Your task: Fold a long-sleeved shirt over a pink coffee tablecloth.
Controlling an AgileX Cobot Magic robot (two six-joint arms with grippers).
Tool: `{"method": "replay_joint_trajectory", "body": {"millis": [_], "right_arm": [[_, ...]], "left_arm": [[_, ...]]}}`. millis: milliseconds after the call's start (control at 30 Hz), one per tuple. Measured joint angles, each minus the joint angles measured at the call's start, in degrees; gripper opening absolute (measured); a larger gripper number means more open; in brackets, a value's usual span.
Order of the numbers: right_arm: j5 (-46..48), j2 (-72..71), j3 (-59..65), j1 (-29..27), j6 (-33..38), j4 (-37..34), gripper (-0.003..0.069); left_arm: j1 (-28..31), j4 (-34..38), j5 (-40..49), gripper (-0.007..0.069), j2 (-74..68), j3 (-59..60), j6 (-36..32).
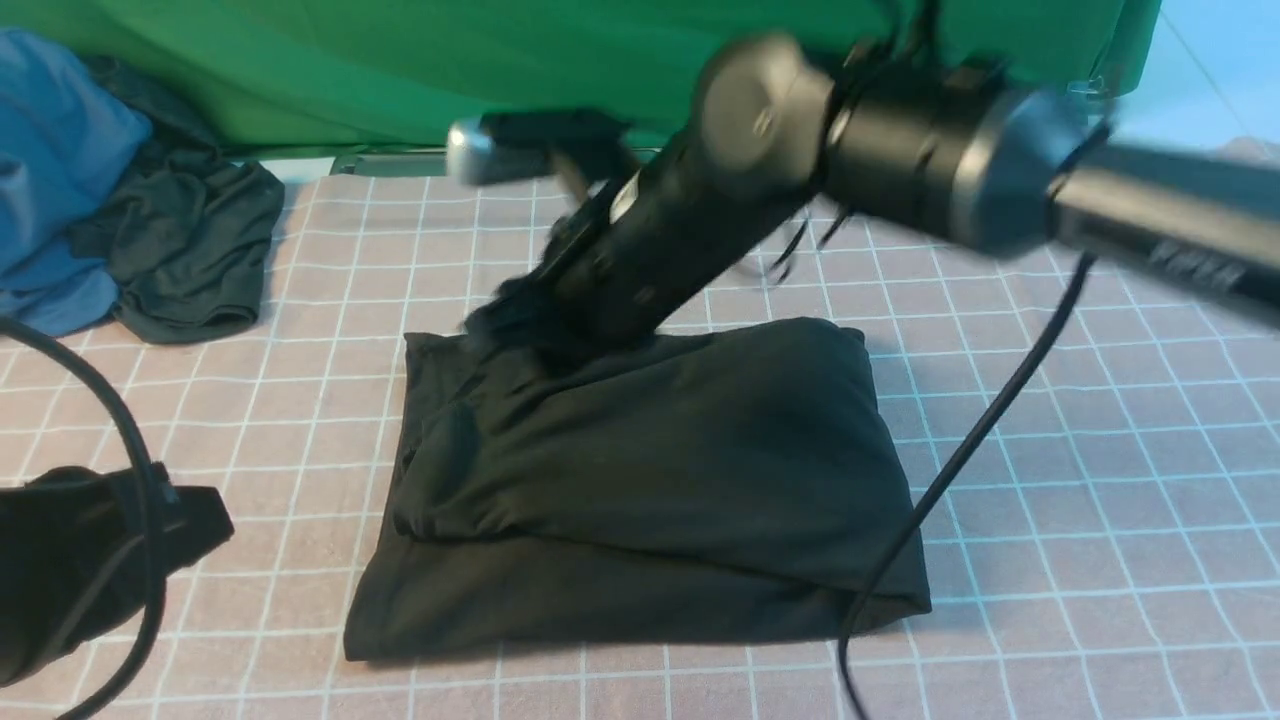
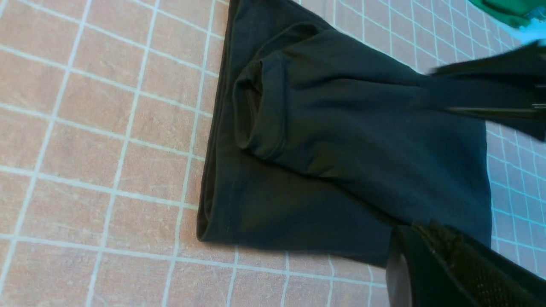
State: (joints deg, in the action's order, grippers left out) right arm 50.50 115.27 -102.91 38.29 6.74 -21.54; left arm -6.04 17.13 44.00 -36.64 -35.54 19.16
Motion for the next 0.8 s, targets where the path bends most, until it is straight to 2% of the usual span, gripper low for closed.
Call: {"method": "replay_joint_trajectory", "body": {"millis": [100, 167, 333, 500, 633, 800], "right_arm": [[9.2, -2.7, -2.4, -2.7, 0.6, 8.9, 0.0099], [14.6, -4.1, -2.7, -4.4, 0.7, 13.7, 0.0053], [18.3, -8.3, 1.2, -7.3, 0.8, 17.0, 0.0038], [18.1, -15.8, 12.6, -8.1, 1.1, 17.2, 0.0038], [14.3, -19.1, 19.2, -8.1, 1.3, 17.1, 0.0038], [10.5, -21.3, 23.9, -8.2, 1.3, 16.9, 0.0037]], "left_arm": [[0.0, 1.3, -1.2, 0.0012, -3.9, -0.2, 0.0], [0.0, 2.4, -2.0, 0.0012, -7.9, -1.0, -1.1], [0.0, 4.4, -2.8, 0.0012, -20.8, -6.4, -4.2], [0.0, 5.1, -3.0, 0.0024, -38.6, -16.0, -10.5], [0.0, 6.1, -3.5, 0.0099, -47.2, -21.0, -13.8], [0.0, 5.2, -6.8, 0.0327, -58.4, -25.8, -15.4]]}}
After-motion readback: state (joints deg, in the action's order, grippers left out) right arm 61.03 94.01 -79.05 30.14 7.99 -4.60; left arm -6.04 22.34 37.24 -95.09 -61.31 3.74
